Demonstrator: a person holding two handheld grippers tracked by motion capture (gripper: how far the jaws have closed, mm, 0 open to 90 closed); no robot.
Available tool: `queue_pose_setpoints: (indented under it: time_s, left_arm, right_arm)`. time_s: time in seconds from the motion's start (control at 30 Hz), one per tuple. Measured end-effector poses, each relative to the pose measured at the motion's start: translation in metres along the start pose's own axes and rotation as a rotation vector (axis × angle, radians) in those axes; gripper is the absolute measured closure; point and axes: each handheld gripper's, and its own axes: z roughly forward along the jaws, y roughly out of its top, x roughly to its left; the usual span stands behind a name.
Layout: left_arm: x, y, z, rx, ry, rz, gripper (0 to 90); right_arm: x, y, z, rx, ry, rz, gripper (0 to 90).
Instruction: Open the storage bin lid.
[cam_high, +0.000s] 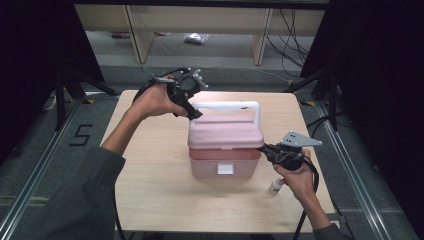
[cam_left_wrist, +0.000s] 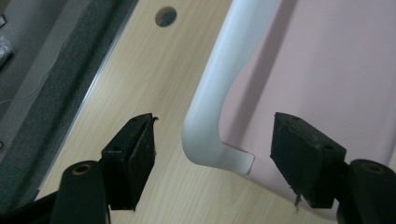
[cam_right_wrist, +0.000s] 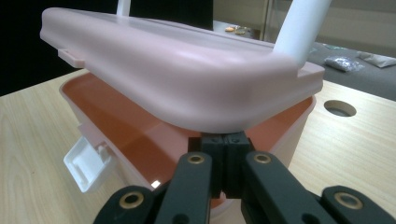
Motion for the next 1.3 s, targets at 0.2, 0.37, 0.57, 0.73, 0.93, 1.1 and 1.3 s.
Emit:
queue_pose_setpoints:
  time_s: [0.2,0.37,0.57,0.73,0.93,1.1,1.3]
  left_arm:
    - [0.001,-0.029,-0.008,0.017,0.071,-0.12,29.5]
    - [-0.002,-0.057,-0.012,-0.022,0.115,-0.226,29.0]
    - [0.001,-0.087,-0.013,-0.039,0.133,-0.305,28.5]
    - [-0.004,-0.106,-0.009,-0.062,0.126,-0.337,28.4]
    - [-0.026,-0.12,0.01,-0.099,0.072,-0.368,26.8]
    - [-0.045,-0.123,0.028,-0.149,0.014,-0.404,24.3]
    - [-0.057,-0.122,0.048,-0.178,0.004,-0.444,23.3]
  right_arm:
    - [-0.003,0.004,0.0,0.003,0.006,-0.019,90.0]
    - [-0.002,0.008,-0.002,0.007,0.006,-0.005,90.0]
    - [-0.003,0.012,-0.001,-0.008,-0.017,-0.005,90.0]
    - [-0.005,0.016,-0.002,-0.009,-0.014,-0.013,90.0]
    - [-0.007,0.022,0.0,-0.013,-0.019,-0.006,90.0]
    - [-0.007,0.025,0.001,-0.024,-0.022,-0.001,90.0]
    - [-0.008,0.027,0.001,-0.033,-0.022,0.003,90.0]
